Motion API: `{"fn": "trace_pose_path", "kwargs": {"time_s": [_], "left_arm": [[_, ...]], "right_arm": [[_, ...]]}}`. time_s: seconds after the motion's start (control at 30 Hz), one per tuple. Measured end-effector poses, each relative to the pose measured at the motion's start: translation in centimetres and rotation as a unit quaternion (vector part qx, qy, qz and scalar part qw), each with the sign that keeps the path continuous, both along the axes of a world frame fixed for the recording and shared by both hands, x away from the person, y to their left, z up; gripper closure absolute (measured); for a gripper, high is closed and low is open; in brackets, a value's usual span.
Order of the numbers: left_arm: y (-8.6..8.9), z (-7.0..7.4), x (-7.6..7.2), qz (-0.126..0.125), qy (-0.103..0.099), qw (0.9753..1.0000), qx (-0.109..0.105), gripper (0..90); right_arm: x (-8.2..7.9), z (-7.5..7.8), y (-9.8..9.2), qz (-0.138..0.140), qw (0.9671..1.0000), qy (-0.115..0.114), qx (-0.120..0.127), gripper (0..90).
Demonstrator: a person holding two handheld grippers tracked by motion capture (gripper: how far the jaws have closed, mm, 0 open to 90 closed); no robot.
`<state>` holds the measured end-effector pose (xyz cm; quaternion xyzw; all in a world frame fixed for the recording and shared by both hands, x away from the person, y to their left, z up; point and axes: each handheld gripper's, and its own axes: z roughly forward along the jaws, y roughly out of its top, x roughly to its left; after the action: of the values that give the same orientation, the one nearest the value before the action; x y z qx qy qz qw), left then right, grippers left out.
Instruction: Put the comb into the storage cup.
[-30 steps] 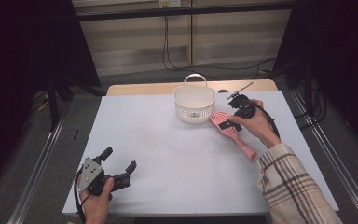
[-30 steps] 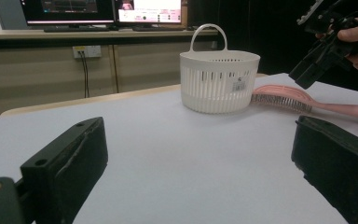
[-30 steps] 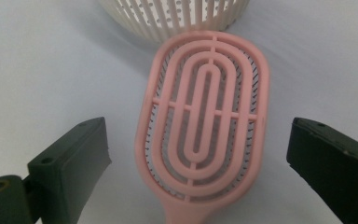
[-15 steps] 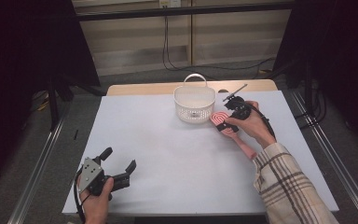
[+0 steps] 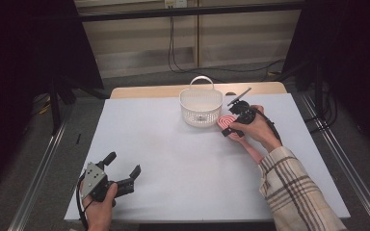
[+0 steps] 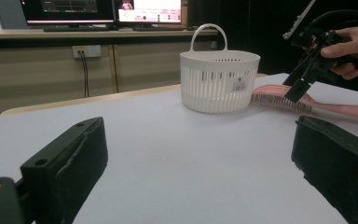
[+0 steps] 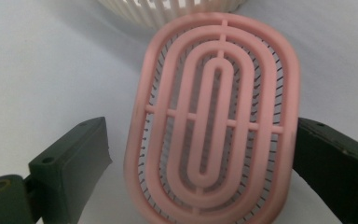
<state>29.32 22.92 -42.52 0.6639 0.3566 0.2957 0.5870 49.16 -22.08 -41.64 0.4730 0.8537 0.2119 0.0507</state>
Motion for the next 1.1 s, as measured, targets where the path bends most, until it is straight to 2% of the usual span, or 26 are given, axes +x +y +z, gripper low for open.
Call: {"fn": "trace_pose_path", "kwargs": {"time_s": [0.43, 1.1], "left_arm": [[0.0, 0.0, 0.0, 0.0, 0.001, 1.0, 0.0, 3.7], [0.0, 0.0, 0.0, 0.0, 0.0, 1.0, 0.001, 3.7]], "right_arm": [[0.3, -1.0, 0.4, -0.009, 0.9996, 0.022, -0.013, 6.1], [0.6, -1.7, 0.6, -0.016, 0.9991, 0.035, -0.015, 8.8]]}}
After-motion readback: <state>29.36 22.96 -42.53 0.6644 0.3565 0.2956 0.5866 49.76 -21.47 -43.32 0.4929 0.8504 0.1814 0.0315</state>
